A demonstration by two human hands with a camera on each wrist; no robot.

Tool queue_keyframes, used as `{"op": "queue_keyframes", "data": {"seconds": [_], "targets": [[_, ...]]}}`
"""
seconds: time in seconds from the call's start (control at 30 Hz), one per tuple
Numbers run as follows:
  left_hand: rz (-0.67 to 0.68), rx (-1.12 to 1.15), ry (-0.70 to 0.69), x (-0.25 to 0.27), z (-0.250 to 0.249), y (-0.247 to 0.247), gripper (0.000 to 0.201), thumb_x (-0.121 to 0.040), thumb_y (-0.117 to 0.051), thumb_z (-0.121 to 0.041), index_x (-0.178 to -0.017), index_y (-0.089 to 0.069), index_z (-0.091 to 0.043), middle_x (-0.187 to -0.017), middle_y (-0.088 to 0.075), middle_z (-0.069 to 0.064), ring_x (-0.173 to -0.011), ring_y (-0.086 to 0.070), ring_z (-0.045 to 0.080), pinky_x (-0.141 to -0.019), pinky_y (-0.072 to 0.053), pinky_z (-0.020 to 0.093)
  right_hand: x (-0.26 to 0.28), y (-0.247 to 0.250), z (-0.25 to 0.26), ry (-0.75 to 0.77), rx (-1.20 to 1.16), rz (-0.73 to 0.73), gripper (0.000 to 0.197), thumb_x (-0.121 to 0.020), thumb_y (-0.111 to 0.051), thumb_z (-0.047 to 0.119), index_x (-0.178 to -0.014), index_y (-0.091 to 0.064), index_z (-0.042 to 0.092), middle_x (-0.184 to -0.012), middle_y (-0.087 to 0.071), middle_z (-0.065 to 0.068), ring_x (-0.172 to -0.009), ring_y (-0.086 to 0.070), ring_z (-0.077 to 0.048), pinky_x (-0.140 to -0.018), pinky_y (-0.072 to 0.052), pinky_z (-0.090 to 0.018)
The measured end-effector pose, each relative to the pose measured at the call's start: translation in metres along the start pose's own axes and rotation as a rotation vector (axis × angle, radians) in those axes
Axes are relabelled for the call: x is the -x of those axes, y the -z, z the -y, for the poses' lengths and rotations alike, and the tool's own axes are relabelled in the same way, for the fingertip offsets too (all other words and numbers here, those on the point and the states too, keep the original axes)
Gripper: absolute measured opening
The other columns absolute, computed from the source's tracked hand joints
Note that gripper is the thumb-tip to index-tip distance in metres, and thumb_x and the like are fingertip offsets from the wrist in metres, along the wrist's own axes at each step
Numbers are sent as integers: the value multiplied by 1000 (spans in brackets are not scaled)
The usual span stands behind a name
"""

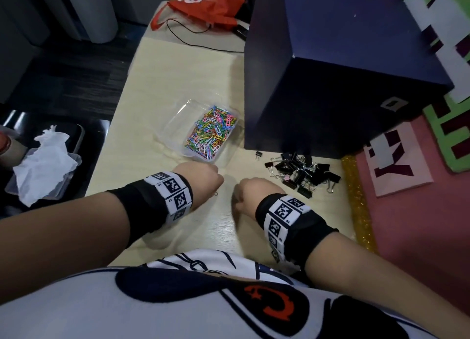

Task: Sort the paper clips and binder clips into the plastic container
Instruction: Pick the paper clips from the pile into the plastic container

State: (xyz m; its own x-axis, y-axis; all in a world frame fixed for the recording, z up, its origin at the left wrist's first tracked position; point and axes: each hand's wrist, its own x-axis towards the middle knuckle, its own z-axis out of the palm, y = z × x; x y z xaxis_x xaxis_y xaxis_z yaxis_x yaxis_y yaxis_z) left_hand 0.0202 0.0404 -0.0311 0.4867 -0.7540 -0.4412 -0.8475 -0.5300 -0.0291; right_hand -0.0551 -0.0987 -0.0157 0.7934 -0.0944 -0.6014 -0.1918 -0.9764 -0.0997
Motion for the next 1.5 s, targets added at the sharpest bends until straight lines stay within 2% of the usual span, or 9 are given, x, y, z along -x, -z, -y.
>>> {"op": "queue_keyframes", "data": {"seconds": [0.13, 0.37, 0.6, 0.8, 0.97, 1.13, 1.23, 1.4, 1.5], "targets": [[51, 7, 84, 3, 6, -2, 10, -84, -60, -15, -93, -57, -17, -98, -58, 5, -88, -59, 27, -60, -42, 33, -2, 5, -7, -34, 65, -60, 27, -93, -48, 17, -117, -55, 8, -119, -54, -11, -109, -55, -29, -85, -44, -33], [100, 39, 88, 9, 2, -5, 15, -92, -50, -16, -106, -55, -14, -109, -55, 6, -99, -59, 28, -65, -41, 34, -11, 8, 3, -136, 128, 47, 36, -92, -39, 9, -126, -51, 4, -129, -53, -15, -116, -54, -32, -87, -45, -37], [-309, 294, 137, 15, 25, 24, 23, -95, -45, -31, -106, -58, -15, -109, -57, 6, -99, -60, 29, -78, -51, 38, -14, 5, 5, -148, 37, 16, 35, -91, -50, 19, -124, -49, 7, -125, -54, -12, -114, -55, -30, -84, -44, -33], [-453, 392, 271, 10, 60, 34, 23, -93, -50, -25, -107, -67, -20, -105, -60, 7, -98, -59, 29, -80, -49, 37, -11, 21, 6, -65, -56, -74, 28, -90, -45, 11, -118, -49, 10, -113, -59, -13, -102, -58, -31, -74, -44, -32], [-234, 191, 418, 14, 64, 25, 31, -95, -40, -35, -117, -60, -25, -111, -62, 3, -106, -55, 27, -83, -44, 39, -11, 29, 5, -54, -189, -182, 25, -90, -39, 9, -110, -51, 17, -108, -58, -7, -94, -56, -27, -79, -46, -33], [-184, 143, 205, 21, 47, 23, 26, -92, -41, -36, -103, -62, -26, -105, -67, -1, -99, -61, 26, -81, -44, 34, -15, 35, 4, -25, -355, -355, 7, -90, -51, 23, -95, -55, 25, -100, -64, -3, -91, -59, -24, -80, -48, -31], [-186, 229, 101, 26, 37, 21, 24, -90, -44, -35, -107, -60, -29, -100, -69, -1, -93, -63, 26, -78, -50, 32, -17, 40, 10, 30, -410, -419, 6, -90, -53, 26, -93, -59, 26, -97, -67, 1, -92, -62, -22, -83, -51, -33], [-259, 192, 239, 25, 57, 18, 26, -91, -45, -31, -113, -58, -31, -114, -60, -4, -109, -55, 22, -87, -42, 35, -21, 45, 14, 107, -370, -457, 23, -94, -46, 19, -108, -63, 23, -116, -58, -2, -102, -58, -21, -90, -47, -31], [-262, 64, 324, 30, 78, 10, 28, -91, -47, -33, -117, -58, -29, -130, -48, -4, -122, -41, 22, -93, -35, 40, -21, 41, 15, 140, -253, -326, 42, -93, -42, 11, -133, -48, 23, -138, -43, -1, -115, -54, -25, -97, -45, -36]]}}
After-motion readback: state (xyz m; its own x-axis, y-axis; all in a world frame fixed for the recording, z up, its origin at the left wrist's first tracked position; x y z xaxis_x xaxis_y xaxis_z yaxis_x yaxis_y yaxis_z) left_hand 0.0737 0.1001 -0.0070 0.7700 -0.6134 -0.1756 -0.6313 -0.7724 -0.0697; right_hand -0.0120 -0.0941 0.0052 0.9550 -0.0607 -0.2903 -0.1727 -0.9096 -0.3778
